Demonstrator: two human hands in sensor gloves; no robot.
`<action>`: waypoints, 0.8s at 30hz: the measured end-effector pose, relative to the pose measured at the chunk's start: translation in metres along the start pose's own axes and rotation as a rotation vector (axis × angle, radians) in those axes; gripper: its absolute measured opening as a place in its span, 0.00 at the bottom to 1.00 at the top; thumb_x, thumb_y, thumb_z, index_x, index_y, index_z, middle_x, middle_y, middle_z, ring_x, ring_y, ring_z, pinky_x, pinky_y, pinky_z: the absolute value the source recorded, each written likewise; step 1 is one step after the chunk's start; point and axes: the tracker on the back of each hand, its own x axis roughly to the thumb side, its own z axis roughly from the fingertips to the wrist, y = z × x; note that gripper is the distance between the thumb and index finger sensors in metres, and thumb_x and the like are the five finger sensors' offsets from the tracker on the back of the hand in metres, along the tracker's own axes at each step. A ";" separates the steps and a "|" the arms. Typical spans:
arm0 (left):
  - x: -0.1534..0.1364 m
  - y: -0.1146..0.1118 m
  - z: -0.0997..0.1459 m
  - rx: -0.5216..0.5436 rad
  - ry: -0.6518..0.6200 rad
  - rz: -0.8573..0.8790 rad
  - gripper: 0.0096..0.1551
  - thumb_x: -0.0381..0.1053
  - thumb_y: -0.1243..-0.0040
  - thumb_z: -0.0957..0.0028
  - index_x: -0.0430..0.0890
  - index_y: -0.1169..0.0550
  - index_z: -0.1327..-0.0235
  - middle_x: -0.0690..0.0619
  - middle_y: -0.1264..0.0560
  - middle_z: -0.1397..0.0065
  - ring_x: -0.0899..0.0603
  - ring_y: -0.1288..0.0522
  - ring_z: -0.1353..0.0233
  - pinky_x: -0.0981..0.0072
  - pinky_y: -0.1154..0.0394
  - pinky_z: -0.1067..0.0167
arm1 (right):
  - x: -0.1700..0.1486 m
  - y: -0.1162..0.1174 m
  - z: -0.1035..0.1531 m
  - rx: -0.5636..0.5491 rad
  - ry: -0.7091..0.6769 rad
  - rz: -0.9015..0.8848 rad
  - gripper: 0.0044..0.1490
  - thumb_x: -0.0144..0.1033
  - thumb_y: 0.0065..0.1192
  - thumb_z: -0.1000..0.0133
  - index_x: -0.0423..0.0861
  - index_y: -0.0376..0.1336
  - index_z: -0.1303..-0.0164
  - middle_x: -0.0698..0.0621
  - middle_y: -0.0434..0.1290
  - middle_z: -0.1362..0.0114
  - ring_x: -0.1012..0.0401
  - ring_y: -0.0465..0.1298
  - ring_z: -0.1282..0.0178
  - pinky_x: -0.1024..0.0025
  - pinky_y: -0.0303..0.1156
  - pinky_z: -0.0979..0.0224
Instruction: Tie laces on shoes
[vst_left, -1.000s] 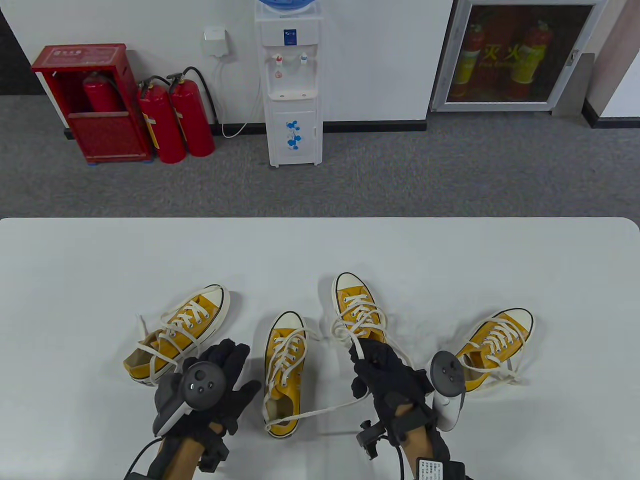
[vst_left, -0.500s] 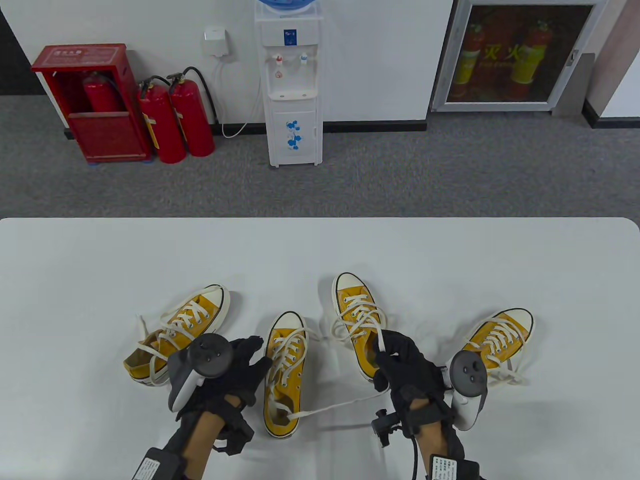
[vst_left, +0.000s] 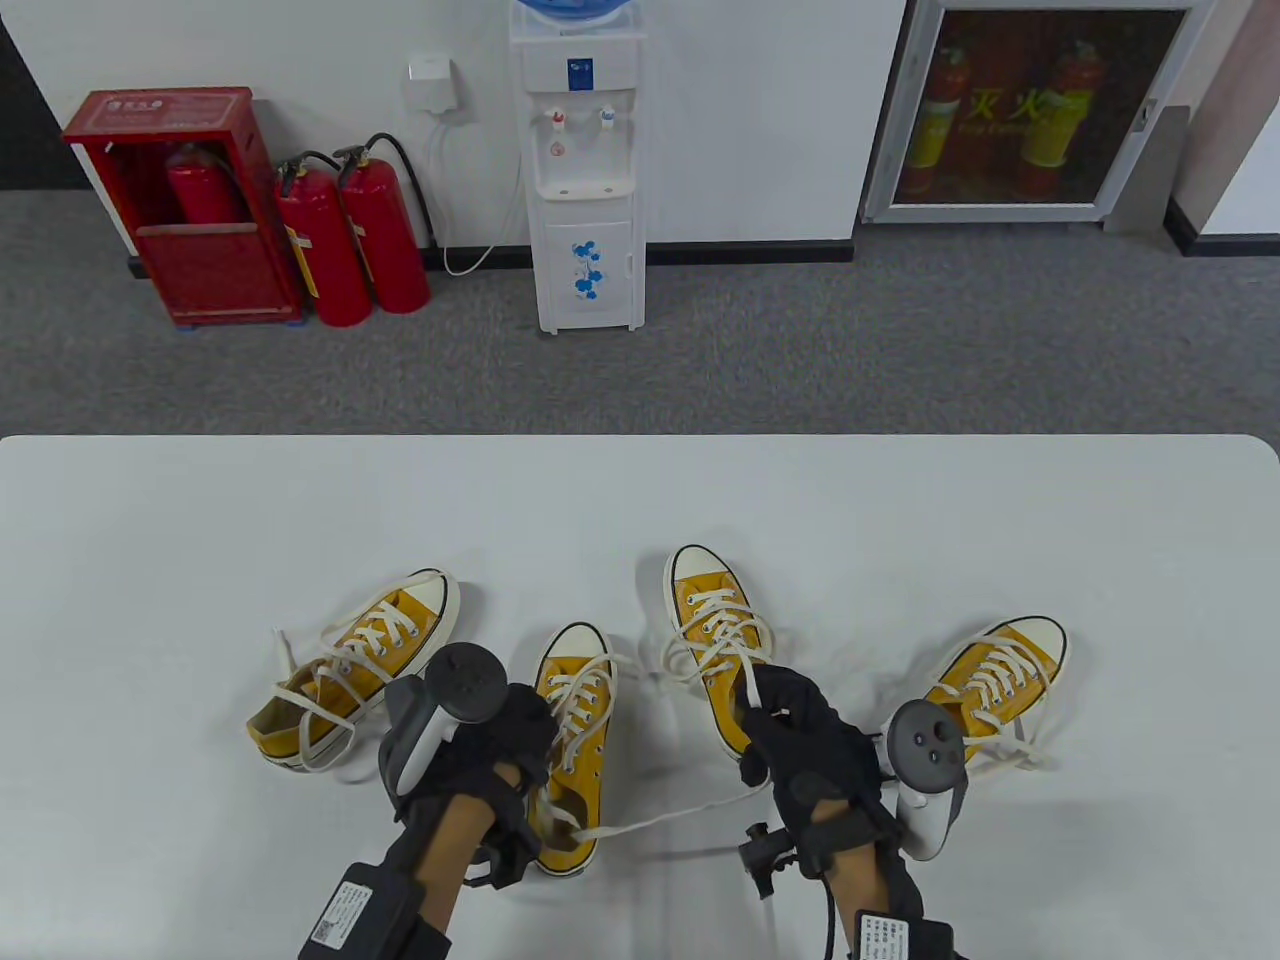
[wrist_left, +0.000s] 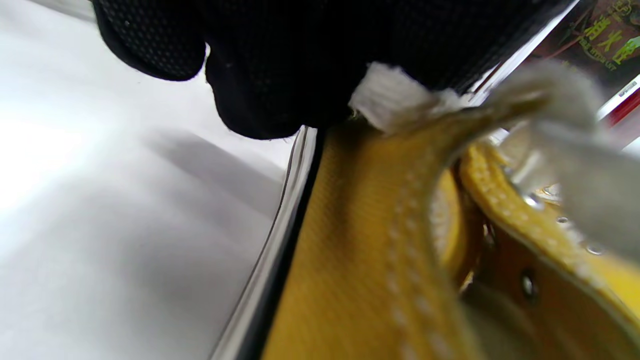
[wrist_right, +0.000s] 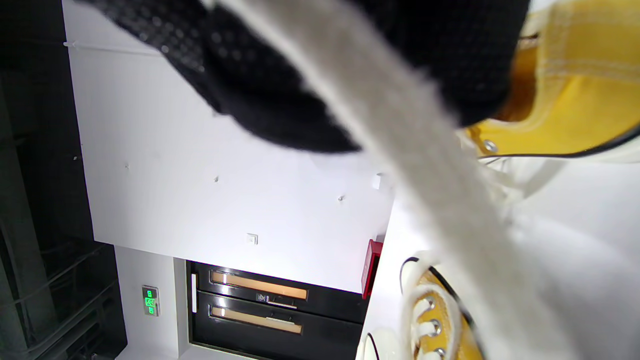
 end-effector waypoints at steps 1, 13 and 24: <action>-0.002 0.001 0.001 0.007 -0.004 0.018 0.20 0.57 0.35 0.49 0.53 0.19 0.46 0.50 0.20 0.33 0.42 0.16 0.44 0.35 0.28 0.33 | 0.000 0.000 0.000 0.000 -0.001 0.002 0.25 0.36 0.67 0.51 0.46 0.68 0.44 0.46 0.65 0.27 0.70 0.82 0.71 0.62 0.81 0.50; -0.037 0.042 0.029 0.179 -0.195 0.515 0.19 0.55 0.41 0.47 0.57 0.24 0.42 0.52 0.17 0.34 0.44 0.11 0.41 0.38 0.23 0.37 | 0.001 0.001 0.000 0.000 -0.002 0.011 0.25 0.37 0.67 0.51 0.46 0.68 0.43 0.46 0.65 0.27 0.70 0.82 0.70 0.61 0.80 0.49; -0.067 0.040 0.039 0.070 -0.307 1.078 0.23 0.59 0.47 0.44 0.57 0.32 0.37 0.56 0.21 0.37 0.50 0.11 0.53 0.46 0.18 0.42 | 0.005 0.013 0.004 0.036 -0.022 0.046 0.25 0.38 0.67 0.51 0.46 0.68 0.43 0.45 0.64 0.27 0.69 0.81 0.69 0.59 0.79 0.48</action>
